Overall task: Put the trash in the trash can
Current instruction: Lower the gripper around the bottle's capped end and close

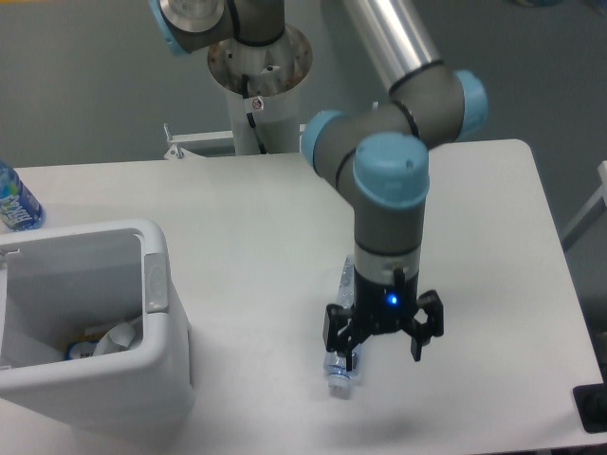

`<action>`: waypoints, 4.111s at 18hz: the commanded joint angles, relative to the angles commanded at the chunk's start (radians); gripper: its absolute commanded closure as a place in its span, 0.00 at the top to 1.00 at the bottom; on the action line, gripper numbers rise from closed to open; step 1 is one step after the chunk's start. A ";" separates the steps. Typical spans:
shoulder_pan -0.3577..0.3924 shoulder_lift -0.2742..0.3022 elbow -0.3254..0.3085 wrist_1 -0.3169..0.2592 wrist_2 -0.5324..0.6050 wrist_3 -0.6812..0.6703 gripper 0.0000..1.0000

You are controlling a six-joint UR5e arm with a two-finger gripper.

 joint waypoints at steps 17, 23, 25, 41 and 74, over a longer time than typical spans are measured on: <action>-0.071 -0.089 -0.060 0.006 0.084 0.222 1.00; -0.077 -0.100 -0.052 0.006 0.084 0.221 1.00; -0.077 -0.112 -0.043 0.009 0.086 0.221 1.00; -0.083 -0.126 -0.031 0.012 0.130 0.216 0.68; -0.084 -0.117 -0.038 0.011 0.173 0.215 0.38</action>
